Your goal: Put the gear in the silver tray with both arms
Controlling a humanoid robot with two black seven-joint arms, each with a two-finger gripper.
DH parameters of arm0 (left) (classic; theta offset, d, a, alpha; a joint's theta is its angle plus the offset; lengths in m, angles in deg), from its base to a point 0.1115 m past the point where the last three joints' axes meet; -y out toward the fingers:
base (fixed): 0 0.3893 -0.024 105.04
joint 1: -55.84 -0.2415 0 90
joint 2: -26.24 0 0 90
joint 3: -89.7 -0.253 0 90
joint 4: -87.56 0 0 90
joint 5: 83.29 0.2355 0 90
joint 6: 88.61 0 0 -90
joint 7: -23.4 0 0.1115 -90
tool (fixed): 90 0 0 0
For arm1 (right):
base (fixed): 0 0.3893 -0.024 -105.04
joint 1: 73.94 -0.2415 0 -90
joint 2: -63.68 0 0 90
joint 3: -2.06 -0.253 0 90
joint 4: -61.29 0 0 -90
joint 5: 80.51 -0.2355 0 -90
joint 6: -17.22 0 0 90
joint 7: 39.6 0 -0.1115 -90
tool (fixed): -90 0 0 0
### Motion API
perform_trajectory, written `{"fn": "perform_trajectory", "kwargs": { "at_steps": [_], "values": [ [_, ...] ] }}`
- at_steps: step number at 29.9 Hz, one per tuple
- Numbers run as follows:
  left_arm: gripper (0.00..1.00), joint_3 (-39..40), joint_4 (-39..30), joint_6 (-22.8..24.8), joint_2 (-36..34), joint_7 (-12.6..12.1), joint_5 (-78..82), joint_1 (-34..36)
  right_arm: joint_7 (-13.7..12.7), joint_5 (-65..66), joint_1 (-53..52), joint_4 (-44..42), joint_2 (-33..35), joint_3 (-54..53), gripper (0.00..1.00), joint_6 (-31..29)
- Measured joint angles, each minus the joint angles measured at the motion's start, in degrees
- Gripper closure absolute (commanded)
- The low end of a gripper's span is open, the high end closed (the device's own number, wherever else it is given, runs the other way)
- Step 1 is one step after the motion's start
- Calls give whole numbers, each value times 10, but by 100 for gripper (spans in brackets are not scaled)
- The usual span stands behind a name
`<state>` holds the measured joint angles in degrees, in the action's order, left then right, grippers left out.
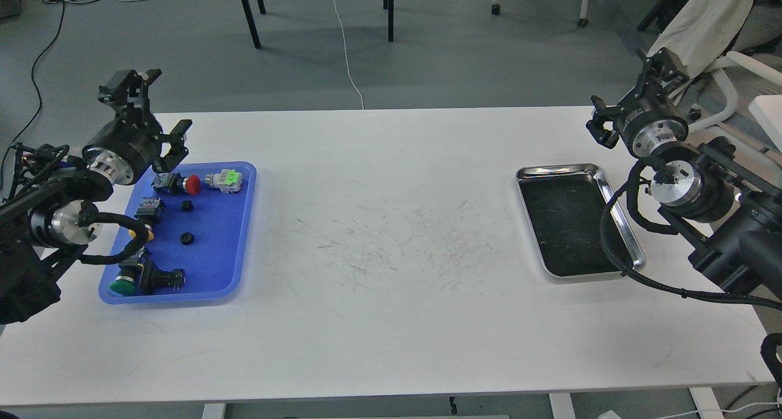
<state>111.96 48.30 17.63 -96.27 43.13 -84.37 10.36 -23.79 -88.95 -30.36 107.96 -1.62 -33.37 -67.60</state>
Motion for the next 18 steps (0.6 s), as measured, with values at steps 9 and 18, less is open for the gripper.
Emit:
{"fn": "perform_trajectory", "kwargs": {
  "at_steps": [9, 18],
  "values": [
    [1, 0, -2, -3, -7, -4, -1, -1, 0, 0, 0, 1, 0, 3, 1, 2],
    [1, -1, -4, 1, -19, -3, -1, 0, 0, 0, 1, 1, -7, 5, 1, 3]
  ]
}}
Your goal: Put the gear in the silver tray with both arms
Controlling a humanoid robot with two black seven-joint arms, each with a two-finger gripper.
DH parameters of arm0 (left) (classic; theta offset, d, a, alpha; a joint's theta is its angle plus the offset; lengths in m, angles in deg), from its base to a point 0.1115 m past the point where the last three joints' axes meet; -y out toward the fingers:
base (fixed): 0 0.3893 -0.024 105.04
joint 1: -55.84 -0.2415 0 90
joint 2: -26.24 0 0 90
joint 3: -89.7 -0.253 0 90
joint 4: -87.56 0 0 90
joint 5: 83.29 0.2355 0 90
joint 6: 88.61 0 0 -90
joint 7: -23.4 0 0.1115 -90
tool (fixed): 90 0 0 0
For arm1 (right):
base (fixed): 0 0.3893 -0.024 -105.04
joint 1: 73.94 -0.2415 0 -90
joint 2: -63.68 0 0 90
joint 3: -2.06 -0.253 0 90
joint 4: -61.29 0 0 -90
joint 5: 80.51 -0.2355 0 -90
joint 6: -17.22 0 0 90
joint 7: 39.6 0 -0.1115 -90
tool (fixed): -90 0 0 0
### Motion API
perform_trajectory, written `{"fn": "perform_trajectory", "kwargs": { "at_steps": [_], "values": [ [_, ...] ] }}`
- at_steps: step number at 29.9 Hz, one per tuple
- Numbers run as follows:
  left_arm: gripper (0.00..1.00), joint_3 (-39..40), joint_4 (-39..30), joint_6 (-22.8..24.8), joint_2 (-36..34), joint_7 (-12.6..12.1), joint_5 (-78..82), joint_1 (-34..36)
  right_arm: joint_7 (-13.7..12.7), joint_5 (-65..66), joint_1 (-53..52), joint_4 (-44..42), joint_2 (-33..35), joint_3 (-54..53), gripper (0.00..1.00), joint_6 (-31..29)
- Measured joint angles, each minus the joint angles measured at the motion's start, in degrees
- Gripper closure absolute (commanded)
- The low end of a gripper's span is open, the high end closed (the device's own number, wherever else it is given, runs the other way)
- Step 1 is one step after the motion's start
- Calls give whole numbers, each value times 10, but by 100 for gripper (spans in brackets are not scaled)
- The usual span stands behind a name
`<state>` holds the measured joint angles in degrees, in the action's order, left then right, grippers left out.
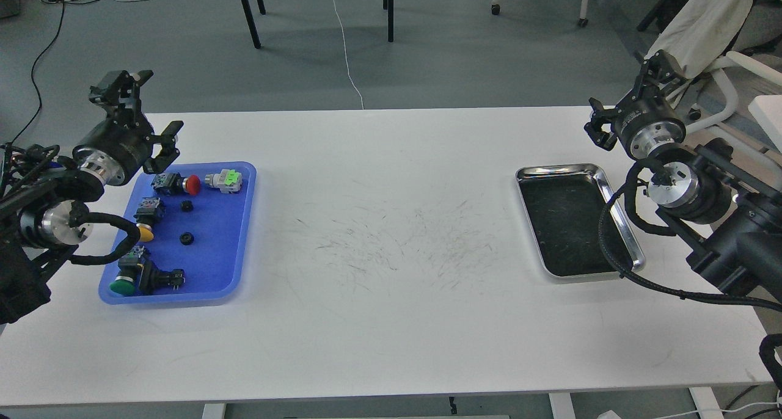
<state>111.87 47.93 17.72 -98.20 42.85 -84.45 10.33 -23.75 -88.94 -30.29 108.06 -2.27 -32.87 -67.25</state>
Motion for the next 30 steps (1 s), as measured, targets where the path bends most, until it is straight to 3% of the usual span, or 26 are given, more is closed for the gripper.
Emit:
{"fn": "perform_trajectory", "kwargs": {
  "at_steps": [8, 15, 25, 30],
  "values": [
    [1, 7, 2, 16, -14, 12, -1, 2, 0, 0, -2, 0, -1, 2, 1, 0],
    [1, 1, 3, -10, -10, 55, 4, 2, 1, 0, 0, 1, -1, 2, 1, 0],
    [1, 0, -1, -22, -11, 62, 45, 1, 1, 0, 0, 0, -1, 2, 1, 2],
    [1, 9, -1, 2, -14, 56, 37, 7, 1, 0, 1, 0, -1, 1, 1, 2]
  ]
}}
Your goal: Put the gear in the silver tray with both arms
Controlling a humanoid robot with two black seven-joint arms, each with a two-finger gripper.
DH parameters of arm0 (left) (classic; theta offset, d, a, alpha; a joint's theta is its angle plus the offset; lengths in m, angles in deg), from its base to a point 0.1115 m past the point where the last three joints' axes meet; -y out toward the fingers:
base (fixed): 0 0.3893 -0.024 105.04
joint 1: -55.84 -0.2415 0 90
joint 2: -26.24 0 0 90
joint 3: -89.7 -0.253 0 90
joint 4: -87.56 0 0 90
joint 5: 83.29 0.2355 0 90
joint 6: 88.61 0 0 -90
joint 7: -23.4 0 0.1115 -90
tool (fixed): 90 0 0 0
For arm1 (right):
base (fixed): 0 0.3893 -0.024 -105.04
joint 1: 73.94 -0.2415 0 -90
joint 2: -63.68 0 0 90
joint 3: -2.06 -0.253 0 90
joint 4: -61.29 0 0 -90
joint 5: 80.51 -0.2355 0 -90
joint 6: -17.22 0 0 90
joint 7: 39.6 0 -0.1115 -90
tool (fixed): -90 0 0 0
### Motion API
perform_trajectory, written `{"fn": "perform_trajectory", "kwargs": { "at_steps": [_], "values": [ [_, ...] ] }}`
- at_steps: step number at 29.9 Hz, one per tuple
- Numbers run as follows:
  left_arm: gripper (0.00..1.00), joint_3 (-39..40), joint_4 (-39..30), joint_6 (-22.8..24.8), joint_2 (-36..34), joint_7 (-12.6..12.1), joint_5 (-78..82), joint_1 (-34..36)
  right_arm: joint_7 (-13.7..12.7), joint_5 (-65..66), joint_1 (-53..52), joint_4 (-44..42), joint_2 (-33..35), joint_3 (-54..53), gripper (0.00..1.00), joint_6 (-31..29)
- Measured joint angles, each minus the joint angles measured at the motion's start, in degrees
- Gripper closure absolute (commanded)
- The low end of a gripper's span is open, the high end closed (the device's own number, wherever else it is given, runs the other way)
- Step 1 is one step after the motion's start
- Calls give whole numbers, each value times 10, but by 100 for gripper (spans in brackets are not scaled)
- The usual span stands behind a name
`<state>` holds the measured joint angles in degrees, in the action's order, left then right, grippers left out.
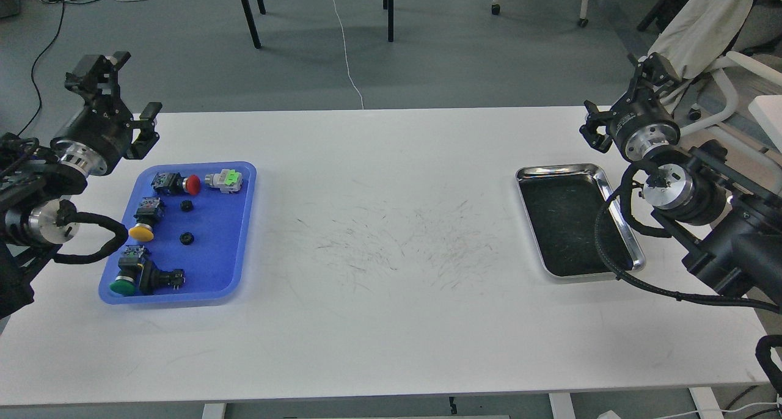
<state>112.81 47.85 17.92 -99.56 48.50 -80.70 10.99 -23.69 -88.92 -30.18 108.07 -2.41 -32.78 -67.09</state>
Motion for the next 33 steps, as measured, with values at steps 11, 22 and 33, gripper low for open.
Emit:
{"fn": "perform_trajectory", "kwargs": {
  "at_steps": [11, 22, 33],
  "values": [
    [1, 17, -10, 15, 6, -31, -18, -1, 0, 0, 2, 0, -3, -2, 1, -2],
    [1, 19, -11, 34, 5, -46, -19, 0, 0, 0, 2, 0, -3, 0, 1, -1],
    [1, 14, -11, 24, 7, -39, -18, -1, 0, 0, 2, 0, -4, 0, 1, -1]
  ]
}}
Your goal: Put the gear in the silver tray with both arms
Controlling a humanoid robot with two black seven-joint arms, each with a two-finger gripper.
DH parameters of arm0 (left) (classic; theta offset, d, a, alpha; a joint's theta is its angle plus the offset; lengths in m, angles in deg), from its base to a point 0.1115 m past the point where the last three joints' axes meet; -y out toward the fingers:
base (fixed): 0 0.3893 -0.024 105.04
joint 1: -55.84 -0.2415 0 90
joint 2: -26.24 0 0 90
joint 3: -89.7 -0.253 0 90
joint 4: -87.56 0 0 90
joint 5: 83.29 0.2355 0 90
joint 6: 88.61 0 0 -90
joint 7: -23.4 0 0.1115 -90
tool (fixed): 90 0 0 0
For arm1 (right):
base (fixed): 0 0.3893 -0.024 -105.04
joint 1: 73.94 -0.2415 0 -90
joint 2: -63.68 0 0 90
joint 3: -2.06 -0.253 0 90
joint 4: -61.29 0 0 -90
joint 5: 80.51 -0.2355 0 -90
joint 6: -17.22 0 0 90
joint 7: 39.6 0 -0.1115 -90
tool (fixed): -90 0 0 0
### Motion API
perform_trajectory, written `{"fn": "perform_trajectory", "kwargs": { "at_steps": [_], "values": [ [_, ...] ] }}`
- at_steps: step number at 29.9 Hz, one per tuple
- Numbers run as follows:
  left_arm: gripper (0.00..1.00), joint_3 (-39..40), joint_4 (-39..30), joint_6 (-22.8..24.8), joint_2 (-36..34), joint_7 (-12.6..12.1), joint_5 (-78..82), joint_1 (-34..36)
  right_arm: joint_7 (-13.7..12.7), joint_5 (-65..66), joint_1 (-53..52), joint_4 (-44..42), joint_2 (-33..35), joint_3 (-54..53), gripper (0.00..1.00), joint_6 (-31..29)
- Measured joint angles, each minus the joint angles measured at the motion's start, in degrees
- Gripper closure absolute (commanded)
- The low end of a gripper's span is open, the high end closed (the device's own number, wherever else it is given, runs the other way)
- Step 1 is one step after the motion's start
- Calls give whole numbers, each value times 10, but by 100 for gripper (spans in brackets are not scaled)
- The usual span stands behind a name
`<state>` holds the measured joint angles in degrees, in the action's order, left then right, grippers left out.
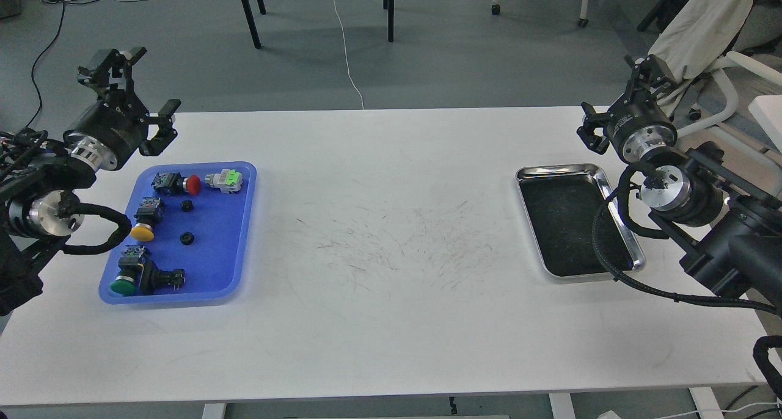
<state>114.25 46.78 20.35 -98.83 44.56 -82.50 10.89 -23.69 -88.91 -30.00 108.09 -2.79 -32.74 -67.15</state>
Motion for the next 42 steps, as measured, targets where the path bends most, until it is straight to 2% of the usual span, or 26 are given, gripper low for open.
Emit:
{"fn": "perform_trajectory", "kwargs": {
  "at_steps": [9, 42],
  "values": [
    [1, 0, -1, -27, 0, 16, 3, -1, 0, 0, 0, 1, -1, 0, 1, 0],
    [1, -4, -9, -22, -6, 16, -1, -8, -2, -2, 4, 4, -1, -9, 1, -1]
  ]
}}
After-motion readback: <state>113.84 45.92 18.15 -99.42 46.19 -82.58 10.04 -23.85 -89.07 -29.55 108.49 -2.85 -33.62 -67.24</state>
